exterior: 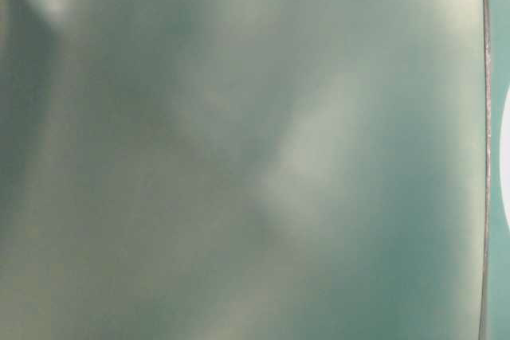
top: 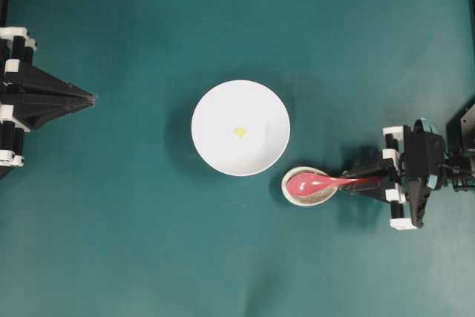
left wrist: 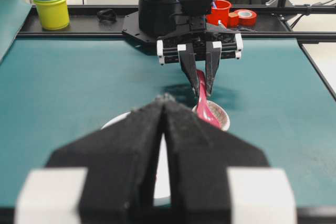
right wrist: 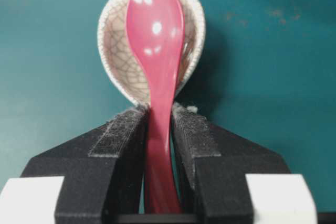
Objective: Scoop the yellow hexagonal prism block from the bowl with a spoon using the right arm.
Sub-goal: 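Close the right gripper on the red spoon handle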
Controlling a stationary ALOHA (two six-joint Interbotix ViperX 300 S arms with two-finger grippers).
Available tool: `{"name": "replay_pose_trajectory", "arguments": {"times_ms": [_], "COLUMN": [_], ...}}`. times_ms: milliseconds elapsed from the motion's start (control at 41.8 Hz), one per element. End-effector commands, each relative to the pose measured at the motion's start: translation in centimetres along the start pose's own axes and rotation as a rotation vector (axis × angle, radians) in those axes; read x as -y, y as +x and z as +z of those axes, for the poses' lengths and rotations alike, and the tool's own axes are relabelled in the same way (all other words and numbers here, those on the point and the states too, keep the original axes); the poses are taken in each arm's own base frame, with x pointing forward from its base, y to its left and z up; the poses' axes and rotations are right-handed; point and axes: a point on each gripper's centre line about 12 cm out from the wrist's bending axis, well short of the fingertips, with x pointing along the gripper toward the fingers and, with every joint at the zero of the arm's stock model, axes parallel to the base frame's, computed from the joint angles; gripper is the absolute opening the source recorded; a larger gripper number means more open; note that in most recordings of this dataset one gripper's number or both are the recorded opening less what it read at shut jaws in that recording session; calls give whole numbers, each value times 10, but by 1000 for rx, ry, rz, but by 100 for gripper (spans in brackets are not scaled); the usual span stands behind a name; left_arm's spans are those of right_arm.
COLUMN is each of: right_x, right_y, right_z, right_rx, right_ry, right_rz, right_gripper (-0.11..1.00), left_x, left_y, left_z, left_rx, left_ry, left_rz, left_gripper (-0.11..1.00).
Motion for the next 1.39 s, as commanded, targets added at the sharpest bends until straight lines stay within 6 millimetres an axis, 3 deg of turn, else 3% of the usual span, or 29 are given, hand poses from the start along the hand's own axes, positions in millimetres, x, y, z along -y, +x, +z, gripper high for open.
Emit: {"name": "replay_pose_trajectory", "arguments": {"times_ms": [0,96,192,287,1365], "right_x": [-3,-3,-3,-3,-5], "right_y": [0,1,1,1,3], "right_z": [5,5,4,4,5], "right_rx": [21,18,13,7,14], "right_ry": [10,9,10,8,-3], "right_rz": [9,10,10,10,12], "right_gripper": [21,24,40,50,48], "left_x": [0,0,0,0,0], "left_y": [2,2,2,2,2], "left_z": [2,2,2,2,1], "left_rx": [3,6,6,6,2], "left_ry": [5,5,5,5,3], "left_rz": [-1,-1,-2,-2,-1], "left_gripper": [0,0,0,0,0]}}
